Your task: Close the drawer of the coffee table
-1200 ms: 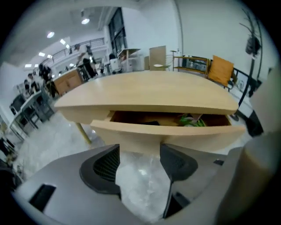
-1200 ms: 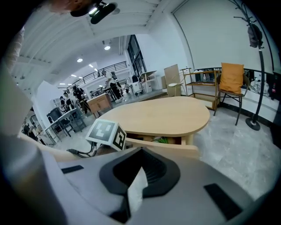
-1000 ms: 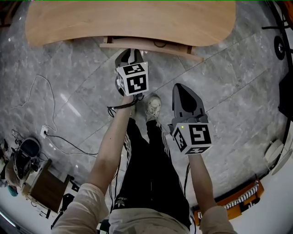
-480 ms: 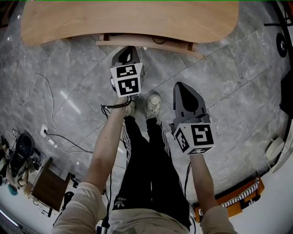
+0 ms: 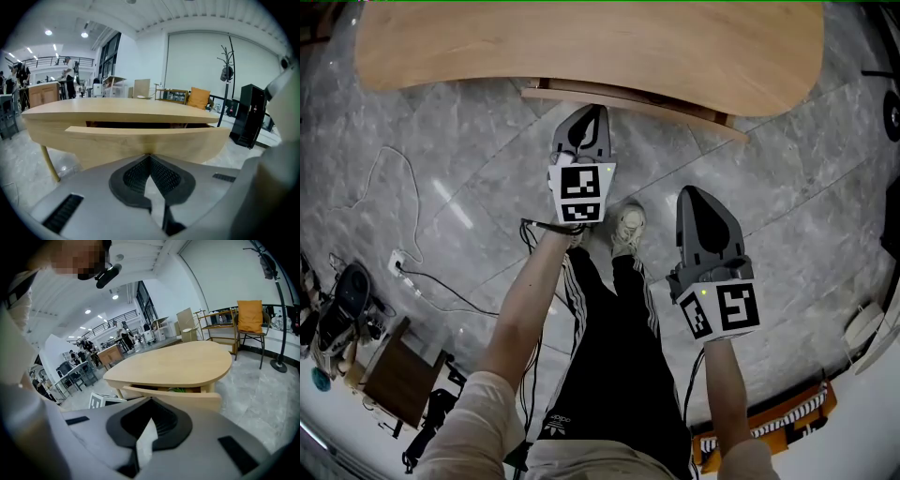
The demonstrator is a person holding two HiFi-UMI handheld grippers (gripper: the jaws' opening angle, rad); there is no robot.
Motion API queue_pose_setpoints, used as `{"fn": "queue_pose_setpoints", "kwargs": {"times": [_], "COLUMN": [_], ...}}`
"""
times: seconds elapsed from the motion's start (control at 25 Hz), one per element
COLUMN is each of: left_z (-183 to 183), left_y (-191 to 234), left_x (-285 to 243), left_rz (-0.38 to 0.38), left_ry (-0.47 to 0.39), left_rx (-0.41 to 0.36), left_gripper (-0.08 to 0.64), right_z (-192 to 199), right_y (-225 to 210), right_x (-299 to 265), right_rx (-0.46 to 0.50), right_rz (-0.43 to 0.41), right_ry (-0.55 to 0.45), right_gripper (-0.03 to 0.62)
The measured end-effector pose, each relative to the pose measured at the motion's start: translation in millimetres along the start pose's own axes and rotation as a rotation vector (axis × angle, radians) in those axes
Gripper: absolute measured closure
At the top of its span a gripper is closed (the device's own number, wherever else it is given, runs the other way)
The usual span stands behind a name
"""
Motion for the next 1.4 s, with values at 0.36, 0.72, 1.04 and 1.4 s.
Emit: {"fn": "queue_pose_setpoints", "kwargs": {"times": [0.36,0.72,1.04,1.4], "left_z": [-19,-14,-25,-122], "left_y": [22,26,20,-3], "left_x": [-46,-47,-33,62], "left_rz": [0.004,0.015,0.019,0.139], "left_ry": [-0.177,-0.243,-0.126,-0.101], "left_rx": [-0.16,-0.025,0.021,-0.112], "left_gripper": [0.551,0.551,0.551,0.551], "right_z": [-5,-21,-47,-146], "right_y": [9,5,37,86], "right_x": [-22,-37,-32,3], "right_rx": [-0.07,-0.134,-0.089,-0.015], "right_rz": [-0.016,0.006,-0.033,-0.03], "right_ry": [-0.032,-0.093,-0.11,-0.22], "right_gripper": [0.586,0.586,0.586,0.586]}}
Point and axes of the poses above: the fingertips, and each gripper's own axes: x backward along the fingers, y to its left, z out of its underside, the point moved 9 cm from there along x, backward along the fingers, and after that the axes turned 11 degrees about z, right-handed, at the moved point
